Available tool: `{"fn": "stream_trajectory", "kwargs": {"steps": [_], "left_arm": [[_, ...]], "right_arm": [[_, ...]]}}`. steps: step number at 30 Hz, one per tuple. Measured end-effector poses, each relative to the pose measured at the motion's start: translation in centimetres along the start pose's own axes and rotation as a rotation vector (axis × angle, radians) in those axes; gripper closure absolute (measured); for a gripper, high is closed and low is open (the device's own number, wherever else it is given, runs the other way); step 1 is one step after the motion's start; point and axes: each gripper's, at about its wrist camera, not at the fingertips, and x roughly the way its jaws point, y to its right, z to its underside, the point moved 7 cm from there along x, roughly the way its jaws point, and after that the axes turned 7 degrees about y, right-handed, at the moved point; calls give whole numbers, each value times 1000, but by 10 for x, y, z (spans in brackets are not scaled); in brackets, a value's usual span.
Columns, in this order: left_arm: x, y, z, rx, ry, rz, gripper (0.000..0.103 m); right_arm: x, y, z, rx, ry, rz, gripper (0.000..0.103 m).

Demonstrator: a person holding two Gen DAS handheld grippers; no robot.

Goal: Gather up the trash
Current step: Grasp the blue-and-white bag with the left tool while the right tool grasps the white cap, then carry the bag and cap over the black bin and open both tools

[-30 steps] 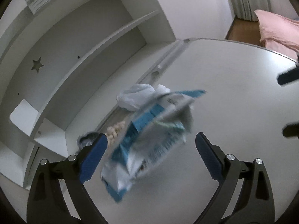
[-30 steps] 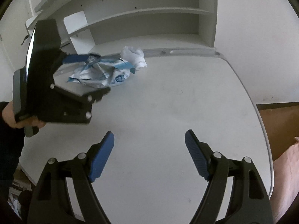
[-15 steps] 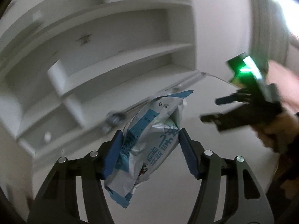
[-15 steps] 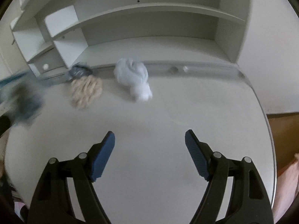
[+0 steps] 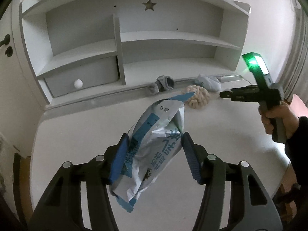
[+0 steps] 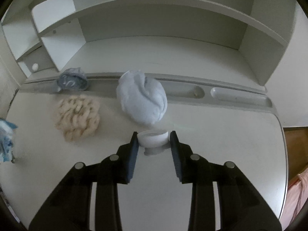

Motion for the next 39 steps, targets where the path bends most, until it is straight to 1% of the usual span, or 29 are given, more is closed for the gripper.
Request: {"fn": "stream_trajectory", "kwargs": {"steps": [2,3,4,6,7,8,11,13,15,16,17,18,19,20,21,24,26,27,28,30,32,33,34,36,39], "left_arm": [[0,8,1,1,-2,5,51],[-1,12,1,6,1,13,57],[0,20,1,12,0,26,61],[5,33,-1,6,-7,47,65],[8,40,0,1,-20,63,70],[11,44,1,-8,-28,68,73],[12,66,0,-1,-35,99,74],[7,90,-6,25,-20,132,75],[2,119,-13,56,-1,170,75],[-3,144,-17,82,11,211,75],[-4,159,-20,98,17,231,75],[-8,184,-23,127,28,265,75],[-10,200,-25,142,34,288,75],[-12,225,-26,166,39,330,75],[-14,243,-26,181,40,361,75],[-22,317,-20,236,27,496,75],[-30,374,-9,282,13,591,75],[-33,393,-4,300,10,623,75],[-39,427,7,331,0,678,75],[-44,464,22,364,-20,733,75],[-44,509,45,405,-50,792,75],[-41,530,58,425,-72,807,75],[-37,542,67,436,-93,818,75],[-29,571,91,456,-134,848,75],[-6,613,137,487,-225,881,75]], "right_arm": [[-14,2,11,8,8,4,70],[-22,4,18,13,9,5,70],[-35,9,27,24,17,7,70],[-59,18,43,47,35,11,70],[-72,24,54,61,42,18,70],[-84,29,63,76,49,20,70],[-126,47,92,114,81,41,70],[-158,66,113,147,106,72,70],[-185,89,133,193,130,111,70],[-202,106,146,227,142,138,70],[-215,121,158,256,152,162,70],[-228,136,172,292,163,191,70],[-241,152,188,332,170,220,70],[-251,166,202,366,173,243,70],[-263,181,220,408,175,268,70],[-291,223,276,526,168,347,70],[-308,251,318,611,153,402,70],[-314,263,337,646,141,428,70],[-318,271,351,674,132,443,70],[-323,287,384,738,108,474,70],[-327,303,415,789,79,509,70],[-328,310,431,815,61,525,70],[-327,317,445,840,44,537,70],[-320,328,467,891,19,541,70],[-307,345,500,953,-26,542,70]]}}
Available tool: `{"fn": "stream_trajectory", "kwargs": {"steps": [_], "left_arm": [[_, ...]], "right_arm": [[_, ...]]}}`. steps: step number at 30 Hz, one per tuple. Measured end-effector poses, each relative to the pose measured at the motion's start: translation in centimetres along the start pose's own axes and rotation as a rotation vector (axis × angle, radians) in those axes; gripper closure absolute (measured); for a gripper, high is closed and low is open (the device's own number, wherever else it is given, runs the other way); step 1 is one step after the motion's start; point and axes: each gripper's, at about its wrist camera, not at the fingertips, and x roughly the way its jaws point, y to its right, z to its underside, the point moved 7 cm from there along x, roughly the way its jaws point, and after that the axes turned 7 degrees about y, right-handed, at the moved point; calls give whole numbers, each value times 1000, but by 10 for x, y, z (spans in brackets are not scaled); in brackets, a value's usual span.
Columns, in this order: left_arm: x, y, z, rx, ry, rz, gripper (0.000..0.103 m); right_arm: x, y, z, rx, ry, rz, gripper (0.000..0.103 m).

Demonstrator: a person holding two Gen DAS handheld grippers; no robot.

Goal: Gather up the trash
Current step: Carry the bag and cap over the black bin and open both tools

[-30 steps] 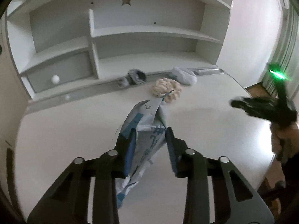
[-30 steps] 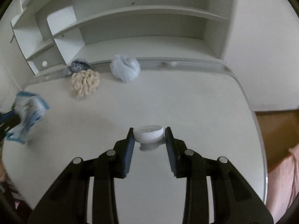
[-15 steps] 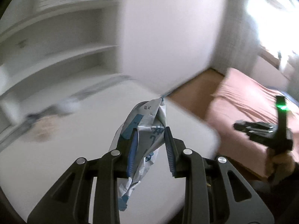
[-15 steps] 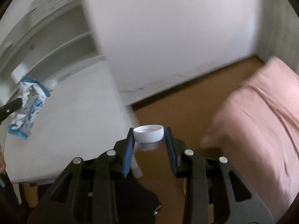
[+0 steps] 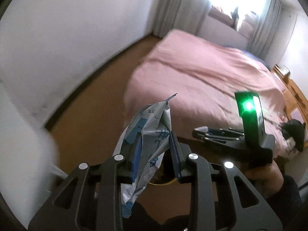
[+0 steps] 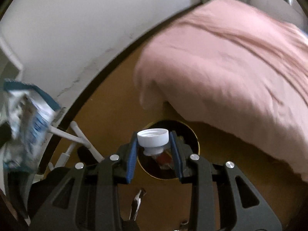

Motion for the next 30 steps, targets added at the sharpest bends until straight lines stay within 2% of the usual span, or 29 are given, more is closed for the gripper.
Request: {"fn": "stream_trajectory", "kwargs": {"steps": [4,7,13,17,21,25,30], "left_arm": [[67,9,27,12,-84,26,75],[111,10,46,-19,-152,56,75],[166,0,69,-34,-229,52,75],[184,3,73,-29,-248,53,75],[182,4,78,-36,-249,76,72],[179,5,78,-43,-238,93,54],[172,4,75,-52,-236,86,44]], "right_arm": [[31,27,15,46,-60,47,70],[53,29,22,52,-102,67,70],[83,48,41,79,-177,82,70],[90,52,46,89,-203,82,70],[89,53,44,95,-202,84,70],[91,55,43,100,-197,89,70],[95,55,43,97,-206,88,70]]}}
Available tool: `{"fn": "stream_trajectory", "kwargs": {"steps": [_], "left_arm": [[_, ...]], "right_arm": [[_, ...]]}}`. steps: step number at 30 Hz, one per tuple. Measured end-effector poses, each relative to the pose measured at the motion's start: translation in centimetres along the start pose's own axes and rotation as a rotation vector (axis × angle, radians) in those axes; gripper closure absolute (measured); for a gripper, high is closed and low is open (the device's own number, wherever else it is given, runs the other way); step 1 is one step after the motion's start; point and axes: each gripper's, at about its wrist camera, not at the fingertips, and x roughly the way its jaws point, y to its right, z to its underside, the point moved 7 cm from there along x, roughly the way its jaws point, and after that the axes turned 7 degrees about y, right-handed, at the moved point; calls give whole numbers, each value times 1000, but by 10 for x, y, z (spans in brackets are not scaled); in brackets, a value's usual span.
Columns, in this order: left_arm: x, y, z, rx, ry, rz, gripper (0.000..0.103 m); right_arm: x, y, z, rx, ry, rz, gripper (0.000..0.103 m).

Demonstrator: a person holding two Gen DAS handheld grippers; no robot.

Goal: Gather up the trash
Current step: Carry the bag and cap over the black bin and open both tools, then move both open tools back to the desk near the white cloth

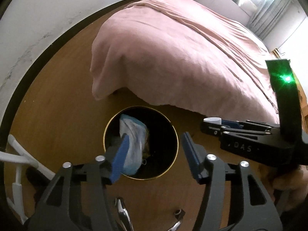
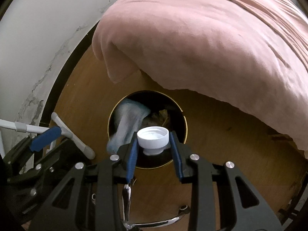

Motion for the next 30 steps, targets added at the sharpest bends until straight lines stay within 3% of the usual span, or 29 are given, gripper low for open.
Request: {"fn": "stream_trajectory", "kwargs": {"steps": [12,13,15,19,24,27,30], "left_arm": [[-39,-1,-8,32,49,-48,33],[-44,0,-9,31,54,-49,32],[-52,1,-11,36,65,-54,30],[-71,6,-14,48,91,-54,25],[-115,18,-21,78,146,-59,17],[-156,17,-25,102,187,-130,13],[-216,-1,-22,59,228,-168,11]], "right_arm": [[0,-7,-2,-12,3,-14,69],[-2,-8,1,-9,3,-16,66],[-4,-7,1,-8,13,-11,43],[-12,-8,-2,-9,44,-6,40],[-34,-13,-8,-18,101,7,40],[-66,-32,-17,-76,178,20,39],[-99,-60,-25,-124,239,-12,36]]}}
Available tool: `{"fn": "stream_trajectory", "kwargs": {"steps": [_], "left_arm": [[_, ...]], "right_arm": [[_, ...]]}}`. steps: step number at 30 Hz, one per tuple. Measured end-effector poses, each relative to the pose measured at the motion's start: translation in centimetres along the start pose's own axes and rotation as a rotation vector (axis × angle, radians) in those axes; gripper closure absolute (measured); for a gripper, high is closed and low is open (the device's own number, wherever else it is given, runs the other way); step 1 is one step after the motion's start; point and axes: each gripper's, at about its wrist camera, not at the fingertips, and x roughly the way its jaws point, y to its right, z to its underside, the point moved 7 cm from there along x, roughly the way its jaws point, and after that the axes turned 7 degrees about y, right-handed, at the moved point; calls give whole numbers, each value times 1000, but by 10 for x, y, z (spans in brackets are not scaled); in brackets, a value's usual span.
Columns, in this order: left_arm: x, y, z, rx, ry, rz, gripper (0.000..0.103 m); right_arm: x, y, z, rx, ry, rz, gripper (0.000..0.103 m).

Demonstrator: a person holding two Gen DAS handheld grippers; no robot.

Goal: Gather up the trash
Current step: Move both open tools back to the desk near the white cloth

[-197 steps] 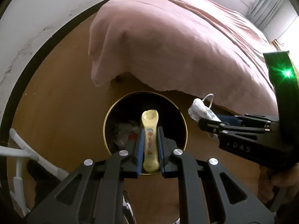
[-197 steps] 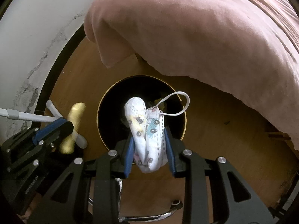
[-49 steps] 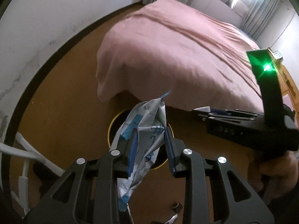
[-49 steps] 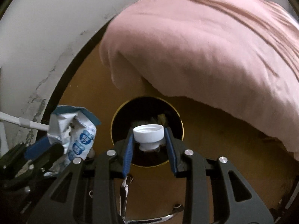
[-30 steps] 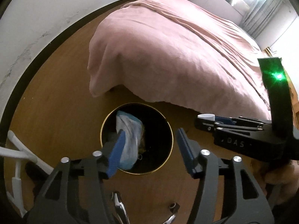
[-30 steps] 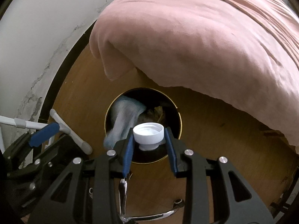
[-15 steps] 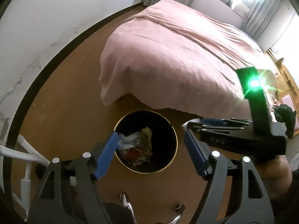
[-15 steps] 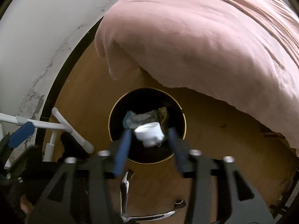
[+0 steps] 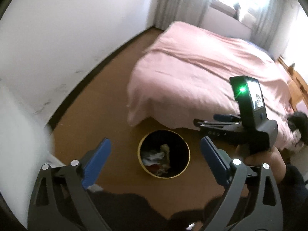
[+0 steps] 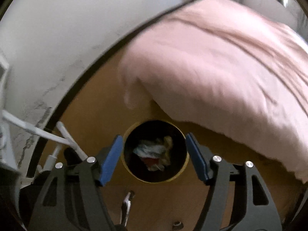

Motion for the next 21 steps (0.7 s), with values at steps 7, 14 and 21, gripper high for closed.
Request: {"fn": "stream_trajectory", "kwargs": {"steps": [7,14,21], "left_arm": [[-137,-135,9,-95,122,-248,10],[-268,-312,83,-335,146,-647,9],[-355,-392,163,-595,188,-790,9]], "right_arm": [[-90,-149,-41,-223,177,-199,32],[-135,-369,-35,-528,173,-530,26],[-121,-572,9,-753,62,-702,26]]}}
